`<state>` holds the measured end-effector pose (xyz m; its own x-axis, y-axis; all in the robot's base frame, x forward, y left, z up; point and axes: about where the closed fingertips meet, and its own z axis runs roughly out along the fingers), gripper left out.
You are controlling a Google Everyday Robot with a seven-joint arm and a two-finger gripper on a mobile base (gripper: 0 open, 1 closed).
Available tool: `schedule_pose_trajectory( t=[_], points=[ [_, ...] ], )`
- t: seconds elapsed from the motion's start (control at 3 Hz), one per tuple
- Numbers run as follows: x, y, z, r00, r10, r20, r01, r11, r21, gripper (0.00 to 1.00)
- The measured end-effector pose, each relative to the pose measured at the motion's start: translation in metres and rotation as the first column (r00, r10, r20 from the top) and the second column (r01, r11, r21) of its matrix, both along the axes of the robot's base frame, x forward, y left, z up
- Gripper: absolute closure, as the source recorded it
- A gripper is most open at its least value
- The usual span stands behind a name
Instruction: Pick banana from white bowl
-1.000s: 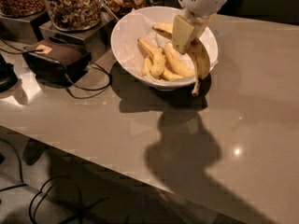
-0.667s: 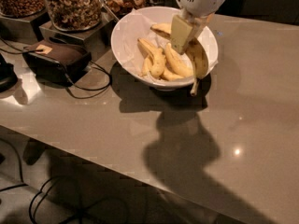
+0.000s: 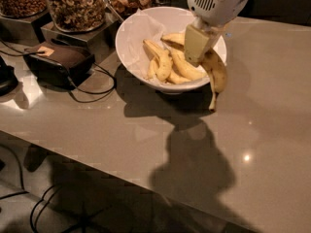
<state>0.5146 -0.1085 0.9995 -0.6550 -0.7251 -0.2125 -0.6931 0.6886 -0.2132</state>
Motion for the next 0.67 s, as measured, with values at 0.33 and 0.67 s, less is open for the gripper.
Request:
schedule_pose_trajectory(
  t=[0.33,0.67],
  points=[
    [-0.0474,-0.0042,-0.0059,0.9985,0.002,-0.056,-0.002,1.000,0.003,1.00],
    [-0.0409,0.0000,-0.0041,0.9995,0.006,-0.030,-0.006,1.000,0.017,1.00]
  ],
)
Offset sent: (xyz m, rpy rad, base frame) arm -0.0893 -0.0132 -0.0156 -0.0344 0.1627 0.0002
